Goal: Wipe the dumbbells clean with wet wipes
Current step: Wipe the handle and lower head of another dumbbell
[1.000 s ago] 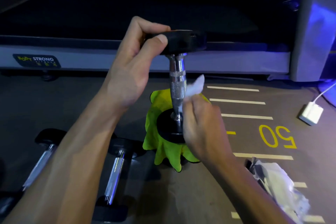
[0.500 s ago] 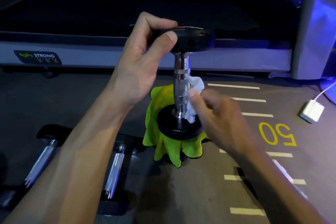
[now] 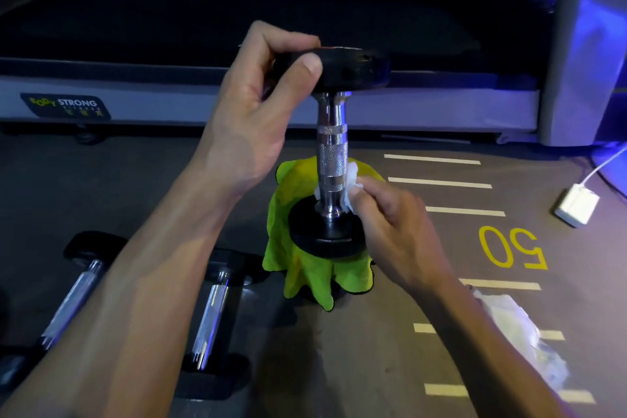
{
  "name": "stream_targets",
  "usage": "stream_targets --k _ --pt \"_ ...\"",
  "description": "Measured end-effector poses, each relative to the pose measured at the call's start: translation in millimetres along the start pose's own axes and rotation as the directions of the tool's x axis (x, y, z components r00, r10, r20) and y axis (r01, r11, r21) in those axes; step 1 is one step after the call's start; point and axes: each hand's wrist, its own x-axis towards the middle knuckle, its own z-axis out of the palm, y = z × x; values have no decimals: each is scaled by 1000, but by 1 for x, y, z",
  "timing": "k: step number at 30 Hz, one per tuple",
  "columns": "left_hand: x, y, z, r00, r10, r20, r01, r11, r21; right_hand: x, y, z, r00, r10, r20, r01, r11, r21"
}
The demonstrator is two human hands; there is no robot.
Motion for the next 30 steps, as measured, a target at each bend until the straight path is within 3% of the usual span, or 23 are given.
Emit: stream_targets --k 5,9,12,14,17,21,23,30 --pt "2 -3 -3 999 33 -6 -32 999 33 -41 -12 1 977 -168 -134 146 977 -158" --pt "0 -1 2 998 38 49 -38 999 3 -13 -10 9 987 -15 -157 -11 987 -161" --pt "0 1 4 998 37 57 -36 999 -16 -28 -15 7 986 -108 -124 84 980 -182" --pt "-1 1 2 999 26 36 -25 1000 -12 -42 -20 -6 988 -127 -92 118 988 -100" --pt "-2 1 1 999 17 34 -18 1000 10 -20 -16 -26 985 88 -150 -48 967 252" --pt "-5 1 -2 1000 18 12 -18 999 31 12 -11 -32 958 265 -107 -185 862 473" --pt "-6 1 -2 1000 14 5 -14 999 34 19 -11 -30 955 289 -71 -212 827 520" --pt "-8 4 -1 1000 9 18 -9 1000 22 41 -8 -34 939 344 22 -324 857 400"
